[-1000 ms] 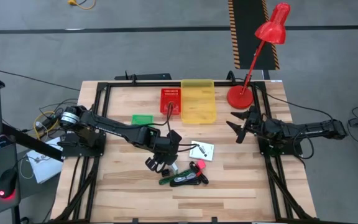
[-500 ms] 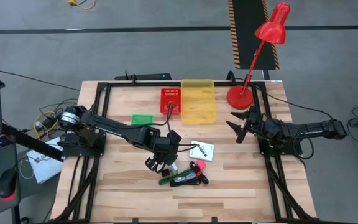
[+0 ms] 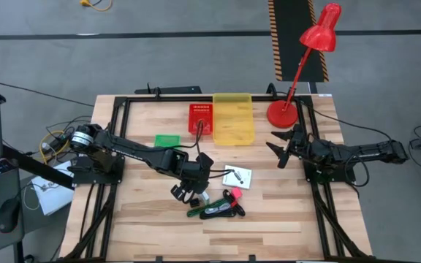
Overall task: Pick and place items into bin
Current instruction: Put the left white card reader box into the green basket
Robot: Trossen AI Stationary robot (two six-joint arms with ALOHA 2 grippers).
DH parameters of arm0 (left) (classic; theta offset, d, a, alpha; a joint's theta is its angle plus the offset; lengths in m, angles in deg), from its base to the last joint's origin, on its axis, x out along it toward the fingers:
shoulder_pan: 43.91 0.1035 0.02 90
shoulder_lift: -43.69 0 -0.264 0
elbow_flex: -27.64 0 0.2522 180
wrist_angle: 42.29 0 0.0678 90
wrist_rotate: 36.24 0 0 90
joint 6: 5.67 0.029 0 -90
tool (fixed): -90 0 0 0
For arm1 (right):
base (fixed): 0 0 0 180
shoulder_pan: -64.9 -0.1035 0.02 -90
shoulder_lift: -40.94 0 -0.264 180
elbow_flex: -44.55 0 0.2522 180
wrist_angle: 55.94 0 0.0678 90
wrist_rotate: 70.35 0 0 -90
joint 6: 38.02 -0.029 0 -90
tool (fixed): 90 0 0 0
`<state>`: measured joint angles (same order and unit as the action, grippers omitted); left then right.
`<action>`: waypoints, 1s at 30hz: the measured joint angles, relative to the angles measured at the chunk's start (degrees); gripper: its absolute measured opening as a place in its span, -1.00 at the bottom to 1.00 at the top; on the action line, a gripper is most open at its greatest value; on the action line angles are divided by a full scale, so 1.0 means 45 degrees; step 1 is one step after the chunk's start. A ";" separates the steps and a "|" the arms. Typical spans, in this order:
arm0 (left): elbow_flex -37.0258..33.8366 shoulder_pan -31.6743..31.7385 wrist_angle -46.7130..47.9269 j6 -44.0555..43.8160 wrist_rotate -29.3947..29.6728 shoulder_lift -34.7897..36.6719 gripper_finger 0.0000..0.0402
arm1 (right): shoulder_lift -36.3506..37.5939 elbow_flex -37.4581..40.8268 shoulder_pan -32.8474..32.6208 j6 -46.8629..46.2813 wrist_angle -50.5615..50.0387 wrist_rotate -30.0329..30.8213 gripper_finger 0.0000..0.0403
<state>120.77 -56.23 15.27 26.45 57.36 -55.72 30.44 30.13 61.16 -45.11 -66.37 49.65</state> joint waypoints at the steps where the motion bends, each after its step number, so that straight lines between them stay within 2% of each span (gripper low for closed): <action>1: -0.0001 0.0000 0.0000 -0.0059 0.0003 0.0000 -0.22 | 0.0000 0.0003 -0.0002 -0.0002 0.0000 -0.0003 0.27; 19: 0.1006 -0.0277 0.0745 -0.0274 0.0039 -0.0044 -0.22 | 0.0000 -0.0002 0.0003 -0.0002 0.0000 -0.0005 0.27; 24: 0.1014 -0.0277 0.0991 -0.0313 -0.0035 -0.0039 -0.22 | 0.0000 -0.0002 0.0001 0.0001 0.0000 -0.0005 0.27; 30: 0.0588 0.0112 0.0390 0.0041 -0.0710 -0.0029 -0.22 | 0.0000 0.0002 0.0001 -0.0002 0.0000 -0.0002 0.27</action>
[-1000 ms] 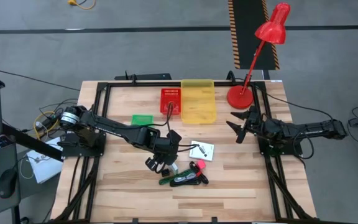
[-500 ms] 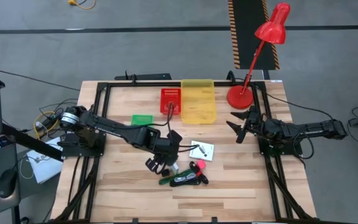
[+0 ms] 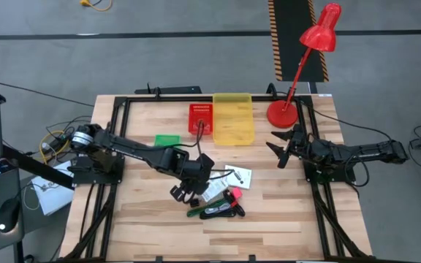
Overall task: Pick and place items into bin
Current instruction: Put the left white card reader box into the green basket
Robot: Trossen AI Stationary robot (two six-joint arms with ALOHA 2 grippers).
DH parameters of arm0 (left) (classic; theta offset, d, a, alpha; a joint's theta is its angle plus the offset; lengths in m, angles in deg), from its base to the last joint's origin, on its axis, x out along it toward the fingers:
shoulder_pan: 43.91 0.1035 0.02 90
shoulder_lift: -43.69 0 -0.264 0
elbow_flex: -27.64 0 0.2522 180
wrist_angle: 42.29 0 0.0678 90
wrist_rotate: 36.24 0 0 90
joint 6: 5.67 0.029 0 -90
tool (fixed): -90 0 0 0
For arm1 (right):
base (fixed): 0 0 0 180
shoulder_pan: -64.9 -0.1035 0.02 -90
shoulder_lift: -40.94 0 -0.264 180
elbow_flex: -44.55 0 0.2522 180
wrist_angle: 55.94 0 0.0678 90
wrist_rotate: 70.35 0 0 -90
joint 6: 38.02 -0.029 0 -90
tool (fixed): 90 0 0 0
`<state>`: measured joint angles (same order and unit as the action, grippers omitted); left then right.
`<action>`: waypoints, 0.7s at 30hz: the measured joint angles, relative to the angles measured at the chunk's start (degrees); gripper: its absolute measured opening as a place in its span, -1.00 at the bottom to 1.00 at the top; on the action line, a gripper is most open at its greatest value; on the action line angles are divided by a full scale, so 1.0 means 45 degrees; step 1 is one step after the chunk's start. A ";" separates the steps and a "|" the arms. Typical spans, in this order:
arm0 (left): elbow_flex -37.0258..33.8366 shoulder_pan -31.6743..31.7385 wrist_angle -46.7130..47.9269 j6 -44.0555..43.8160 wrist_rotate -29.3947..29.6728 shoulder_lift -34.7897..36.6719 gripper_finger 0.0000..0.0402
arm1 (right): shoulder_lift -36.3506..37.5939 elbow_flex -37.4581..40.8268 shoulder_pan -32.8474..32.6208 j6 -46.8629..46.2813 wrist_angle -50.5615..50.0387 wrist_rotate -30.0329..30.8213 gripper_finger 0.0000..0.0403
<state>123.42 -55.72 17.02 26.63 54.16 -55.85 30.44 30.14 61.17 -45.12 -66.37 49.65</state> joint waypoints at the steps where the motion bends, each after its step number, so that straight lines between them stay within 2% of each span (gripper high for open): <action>1: -0.0098 0.0082 -0.0129 0.0003 0.0006 0.0003 -0.22 | 0.0000 -0.0003 -0.0001 0.0001 0.0000 -0.0003 0.27; 8: -0.0234 0.0425 -0.0597 -0.0111 -0.0071 0.0010 -0.22 | 0.0000 -0.0003 0.0002 0.0000 0.0000 -0.0003 0.27; 12: -0.0234 0.0630 -0.0680 -0.0377 -0.0664 0.0010 -0.22 | 0.0002 -0.0003 0.0002 0.0000 -0.0003 -0.0003 0.27; 21: -0.0615 0.1236 -0.0784 -0.0403 -0.0687 0.0019 -0.22 | 0.0000 -0.0002 -0.0003 0.0004 0.0000 -0.0002 0.27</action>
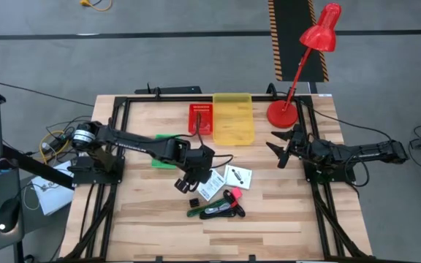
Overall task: Pick and place items into bin
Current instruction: Put the left white card reader box into the green basket
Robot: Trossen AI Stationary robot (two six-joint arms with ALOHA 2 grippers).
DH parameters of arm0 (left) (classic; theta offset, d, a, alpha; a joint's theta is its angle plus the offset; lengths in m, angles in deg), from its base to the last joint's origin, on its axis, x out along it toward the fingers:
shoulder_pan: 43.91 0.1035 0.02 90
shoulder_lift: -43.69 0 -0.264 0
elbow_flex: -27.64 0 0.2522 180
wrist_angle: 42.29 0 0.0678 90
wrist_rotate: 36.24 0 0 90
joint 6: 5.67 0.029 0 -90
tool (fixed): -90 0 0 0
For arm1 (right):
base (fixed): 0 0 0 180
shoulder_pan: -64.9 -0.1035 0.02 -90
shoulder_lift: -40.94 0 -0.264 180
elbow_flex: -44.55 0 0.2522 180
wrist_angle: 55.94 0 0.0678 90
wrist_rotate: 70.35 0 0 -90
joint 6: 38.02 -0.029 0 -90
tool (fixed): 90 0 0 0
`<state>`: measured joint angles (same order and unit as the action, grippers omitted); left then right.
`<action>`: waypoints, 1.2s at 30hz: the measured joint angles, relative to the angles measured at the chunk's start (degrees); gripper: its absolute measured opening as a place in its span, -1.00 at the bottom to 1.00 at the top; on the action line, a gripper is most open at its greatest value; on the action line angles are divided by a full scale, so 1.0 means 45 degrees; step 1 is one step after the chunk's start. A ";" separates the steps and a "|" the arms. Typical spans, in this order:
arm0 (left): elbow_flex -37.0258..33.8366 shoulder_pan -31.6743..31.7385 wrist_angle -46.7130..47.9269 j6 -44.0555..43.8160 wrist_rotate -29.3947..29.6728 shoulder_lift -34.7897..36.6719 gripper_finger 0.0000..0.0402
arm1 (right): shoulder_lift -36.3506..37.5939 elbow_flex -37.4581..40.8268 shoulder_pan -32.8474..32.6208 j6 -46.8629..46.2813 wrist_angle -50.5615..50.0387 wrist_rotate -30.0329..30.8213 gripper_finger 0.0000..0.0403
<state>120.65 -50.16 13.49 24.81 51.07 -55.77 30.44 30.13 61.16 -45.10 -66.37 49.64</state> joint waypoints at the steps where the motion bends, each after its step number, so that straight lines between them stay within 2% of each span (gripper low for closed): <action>1: -0.0129 0.0070 -0.0014 0.0000 0.0002 0.0000 -0.22 | 0.0000 -0.0001 0.0000 -0.0002 -0.0003 -0.0001 0.27; 10: -0.0829 0.0574 -0.0656 -0.0404 -0.0686 0.0000 -0.22 | 0.0004 -0.0001 0.0000 -0.0004 0.0000 0.0000 0.27; 21: -0.0829 0.1109 -0.1055 0.0983 -0.0599 0.0000 -0.22 | 0.0000 0.0000 0.0004 -0.0002 0.0000 0.0004 0.27; 36: -0.0829 0.1620 -0.1373 0.1526 -0.1461 0.0000 -0.22 | 0.0000 -0.0001 0.0004 -0.0004 -0.0001 -0.0001 0.27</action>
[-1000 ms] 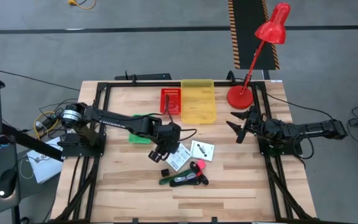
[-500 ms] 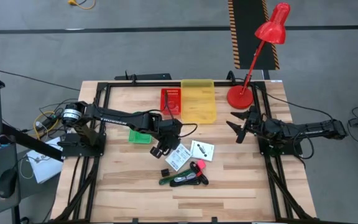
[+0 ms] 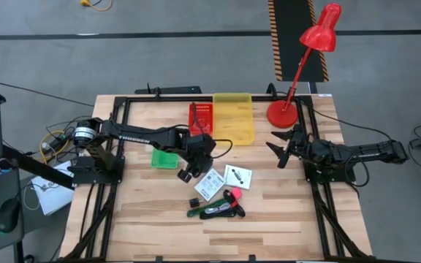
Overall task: Pick and place items into bin
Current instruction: Put the left white card reader box into the green basket
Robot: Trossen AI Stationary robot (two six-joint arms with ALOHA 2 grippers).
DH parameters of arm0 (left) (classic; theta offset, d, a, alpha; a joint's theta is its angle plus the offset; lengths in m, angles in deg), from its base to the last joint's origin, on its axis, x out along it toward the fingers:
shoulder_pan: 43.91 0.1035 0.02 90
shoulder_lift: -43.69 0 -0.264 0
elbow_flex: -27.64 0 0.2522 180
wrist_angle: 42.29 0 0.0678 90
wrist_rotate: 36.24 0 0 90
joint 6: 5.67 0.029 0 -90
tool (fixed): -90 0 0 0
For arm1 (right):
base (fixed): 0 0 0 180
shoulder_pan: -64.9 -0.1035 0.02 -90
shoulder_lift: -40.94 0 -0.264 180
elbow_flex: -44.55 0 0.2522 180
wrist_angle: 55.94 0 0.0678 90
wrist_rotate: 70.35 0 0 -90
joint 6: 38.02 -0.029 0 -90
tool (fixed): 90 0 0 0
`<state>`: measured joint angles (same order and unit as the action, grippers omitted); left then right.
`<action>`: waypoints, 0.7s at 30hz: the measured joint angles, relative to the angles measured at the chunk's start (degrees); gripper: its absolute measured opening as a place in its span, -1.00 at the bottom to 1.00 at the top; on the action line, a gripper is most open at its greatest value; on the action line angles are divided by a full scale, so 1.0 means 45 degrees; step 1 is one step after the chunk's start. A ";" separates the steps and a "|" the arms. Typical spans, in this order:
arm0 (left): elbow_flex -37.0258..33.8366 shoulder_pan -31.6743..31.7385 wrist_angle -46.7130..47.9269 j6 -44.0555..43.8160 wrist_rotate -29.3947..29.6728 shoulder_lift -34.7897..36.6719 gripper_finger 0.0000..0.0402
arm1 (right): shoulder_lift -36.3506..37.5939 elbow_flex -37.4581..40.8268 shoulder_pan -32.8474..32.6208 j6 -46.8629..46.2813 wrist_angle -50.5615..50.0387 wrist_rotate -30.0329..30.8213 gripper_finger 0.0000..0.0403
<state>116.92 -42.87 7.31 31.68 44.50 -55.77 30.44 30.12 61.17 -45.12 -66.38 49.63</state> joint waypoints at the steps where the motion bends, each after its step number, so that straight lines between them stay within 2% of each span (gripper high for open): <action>1: 0.0000 -0.0005 -0.0009 0.0019 -0.0007 0.0000 -0.22 | 0.0002 0.0000 0.0001 0.0000 0.0001 0.0003 0.27; 8: 0.0024 -0.0101 0.0129 -0.0177 -0.0654 -0.0495 -0.22 | 0.0000 0.0001 -0.0004 0.0000 -0.0001 0.0000 0.27; 21: 0.0005 -0.0784 -0.0009 -0.0108 -0.0413 -0.1889 -0.22 | 0.0005 0.0000 0.0001 0.0000 0.0003 0.0000 0.27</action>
<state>116.94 -46.40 7.27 31.20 42.64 -64.27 30.46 30.12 61.18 -45.12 -66.36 49.63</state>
